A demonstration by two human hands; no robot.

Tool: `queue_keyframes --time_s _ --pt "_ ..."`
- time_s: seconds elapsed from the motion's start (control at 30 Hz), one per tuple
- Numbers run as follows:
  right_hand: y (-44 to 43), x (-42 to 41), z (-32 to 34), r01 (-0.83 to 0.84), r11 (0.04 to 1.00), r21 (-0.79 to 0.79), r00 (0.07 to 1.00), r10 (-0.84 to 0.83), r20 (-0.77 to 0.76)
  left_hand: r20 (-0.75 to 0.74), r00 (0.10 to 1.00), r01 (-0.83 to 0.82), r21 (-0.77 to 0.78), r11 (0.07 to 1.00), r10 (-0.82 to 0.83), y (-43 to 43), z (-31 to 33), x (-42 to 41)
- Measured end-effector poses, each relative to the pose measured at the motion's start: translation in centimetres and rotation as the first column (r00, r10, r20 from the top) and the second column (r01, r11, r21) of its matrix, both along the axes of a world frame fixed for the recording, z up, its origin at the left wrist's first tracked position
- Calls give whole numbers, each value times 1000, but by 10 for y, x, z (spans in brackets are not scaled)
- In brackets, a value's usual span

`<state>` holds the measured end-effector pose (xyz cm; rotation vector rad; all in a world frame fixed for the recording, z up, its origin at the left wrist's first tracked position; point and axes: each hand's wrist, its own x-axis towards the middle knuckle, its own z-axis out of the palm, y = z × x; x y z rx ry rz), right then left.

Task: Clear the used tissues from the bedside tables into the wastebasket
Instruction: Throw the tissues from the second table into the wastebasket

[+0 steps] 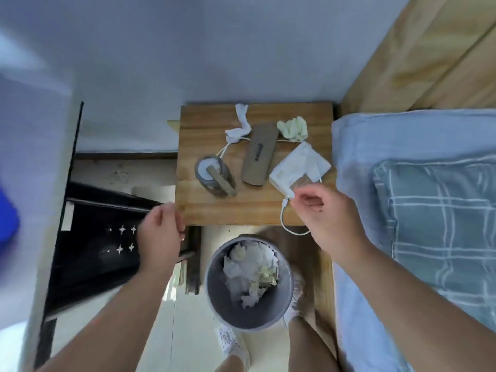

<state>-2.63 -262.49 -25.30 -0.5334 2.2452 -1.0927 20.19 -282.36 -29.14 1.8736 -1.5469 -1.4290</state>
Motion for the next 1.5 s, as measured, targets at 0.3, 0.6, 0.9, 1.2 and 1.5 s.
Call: queue_keyframes --time_s 0.3,0.6,0.9,1.2,1.5 --pt "-94 -108 -4 -18 998 54 969 31 -244 58 931 366 -201 909 -362 -110 17 -121" --pt "-130 -142 -66 -212 917 337 885 327 -332 390 349 935 -206 289 -852 -141 -32 -199" --pt "-141 -148 -98 -255 890 378 876 378 -300 578 114 993 -93 74 -808 -154 -53 -219" --pt "-139 -141 -68 -186 950 250 864 280 -418 541 428 897 -161 411 -724 -155 -48 -186" --pt "-107 -120 -10 -150 982 114 886 185 -426 170 973 205 -327 923 -156 -135 -9 -97"
